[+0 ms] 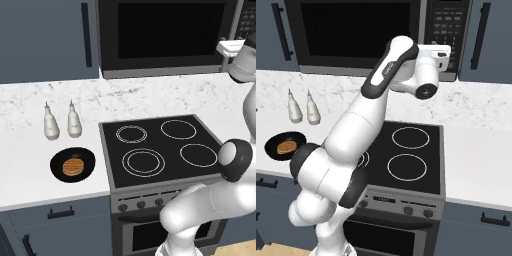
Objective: Open the microwave, place the bowl with waffle inside the microwave, then close the microwave door and turn it on.
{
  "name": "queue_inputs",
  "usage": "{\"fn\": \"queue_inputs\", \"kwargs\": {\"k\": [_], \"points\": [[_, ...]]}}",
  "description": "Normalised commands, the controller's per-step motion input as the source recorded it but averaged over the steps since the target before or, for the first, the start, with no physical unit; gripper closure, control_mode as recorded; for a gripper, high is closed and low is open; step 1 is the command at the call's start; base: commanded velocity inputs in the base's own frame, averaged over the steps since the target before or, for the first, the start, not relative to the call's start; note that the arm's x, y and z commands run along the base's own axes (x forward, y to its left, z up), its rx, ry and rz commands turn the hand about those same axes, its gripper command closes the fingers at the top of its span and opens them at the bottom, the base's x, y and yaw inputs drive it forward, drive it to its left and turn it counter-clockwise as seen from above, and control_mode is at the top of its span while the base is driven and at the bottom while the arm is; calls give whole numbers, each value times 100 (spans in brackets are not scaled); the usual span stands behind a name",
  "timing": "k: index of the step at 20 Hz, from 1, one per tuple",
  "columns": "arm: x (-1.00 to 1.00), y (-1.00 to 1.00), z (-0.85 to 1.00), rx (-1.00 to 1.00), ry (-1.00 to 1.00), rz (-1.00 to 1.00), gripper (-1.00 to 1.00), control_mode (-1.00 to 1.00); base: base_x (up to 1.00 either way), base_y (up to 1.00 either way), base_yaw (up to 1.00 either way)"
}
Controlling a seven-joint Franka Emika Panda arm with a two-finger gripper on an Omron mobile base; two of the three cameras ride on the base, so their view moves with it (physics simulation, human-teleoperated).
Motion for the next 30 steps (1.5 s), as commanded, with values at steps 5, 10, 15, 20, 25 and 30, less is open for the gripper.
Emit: {"fn": "queue_inputs", "kwargs": {"k": [5, 10, 15, 20, 25, 30], "points": [[10, 17, 6, 0, -1, 1, 100, -100, 0, 0, 0], [-31, 23, 12, 0, -2, 13, 100, -100, 0, 0, 0], [-82, 30, 9, -1, 0, 15, 100, -100, 0, 0, 0], [-100, 15, 9, 0, 0, 14, 100, -100, 0, 0, 0], [-100, 30, 4, 0, 0, 10, 100, -100, 0, 0, 0], [-100, 53, 0, 0, 0, 9, 100, -100, 0, 0, 0]]}}
